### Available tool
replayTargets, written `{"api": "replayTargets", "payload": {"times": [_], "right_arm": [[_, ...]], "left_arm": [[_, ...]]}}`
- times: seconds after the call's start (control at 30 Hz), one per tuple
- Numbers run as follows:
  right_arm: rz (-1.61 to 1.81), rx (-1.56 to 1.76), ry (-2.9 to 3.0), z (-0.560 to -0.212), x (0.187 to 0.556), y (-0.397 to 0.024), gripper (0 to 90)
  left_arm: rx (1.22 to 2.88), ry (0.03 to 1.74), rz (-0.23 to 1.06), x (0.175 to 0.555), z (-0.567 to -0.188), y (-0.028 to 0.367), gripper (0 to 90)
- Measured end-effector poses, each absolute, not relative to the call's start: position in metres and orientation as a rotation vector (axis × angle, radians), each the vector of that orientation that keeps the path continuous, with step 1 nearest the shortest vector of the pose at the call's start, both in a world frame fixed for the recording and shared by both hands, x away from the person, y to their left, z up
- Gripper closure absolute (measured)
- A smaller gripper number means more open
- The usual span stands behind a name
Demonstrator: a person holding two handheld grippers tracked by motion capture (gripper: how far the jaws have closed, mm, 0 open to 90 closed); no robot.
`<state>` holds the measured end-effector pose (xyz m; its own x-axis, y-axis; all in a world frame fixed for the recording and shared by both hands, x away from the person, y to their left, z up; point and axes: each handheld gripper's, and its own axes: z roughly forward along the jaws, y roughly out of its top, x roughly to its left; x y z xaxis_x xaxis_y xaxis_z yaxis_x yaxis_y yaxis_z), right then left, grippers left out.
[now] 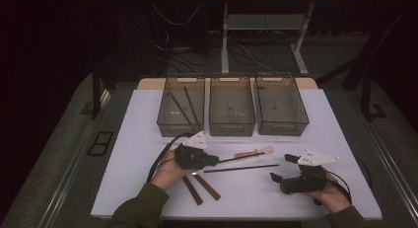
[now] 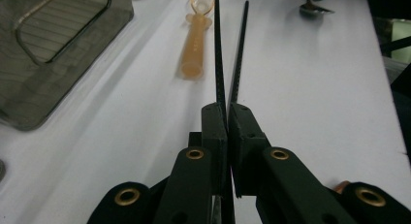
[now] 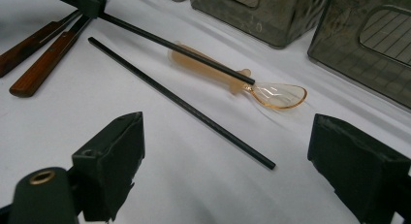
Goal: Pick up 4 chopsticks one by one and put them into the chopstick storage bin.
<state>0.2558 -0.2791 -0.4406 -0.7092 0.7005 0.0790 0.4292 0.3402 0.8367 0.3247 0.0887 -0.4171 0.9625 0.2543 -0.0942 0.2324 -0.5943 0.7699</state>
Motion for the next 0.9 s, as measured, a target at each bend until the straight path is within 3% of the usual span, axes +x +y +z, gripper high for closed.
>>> {"api": "replayTargets", "payload": {"times": [0.9], "right_arm": [[1.302,1.043,2.279,-0.439,0.257,-0.28,13.5]], "left_arm": [[2.126,0.439,0.088,0.327,-0.375,0.126,85.3]]}}
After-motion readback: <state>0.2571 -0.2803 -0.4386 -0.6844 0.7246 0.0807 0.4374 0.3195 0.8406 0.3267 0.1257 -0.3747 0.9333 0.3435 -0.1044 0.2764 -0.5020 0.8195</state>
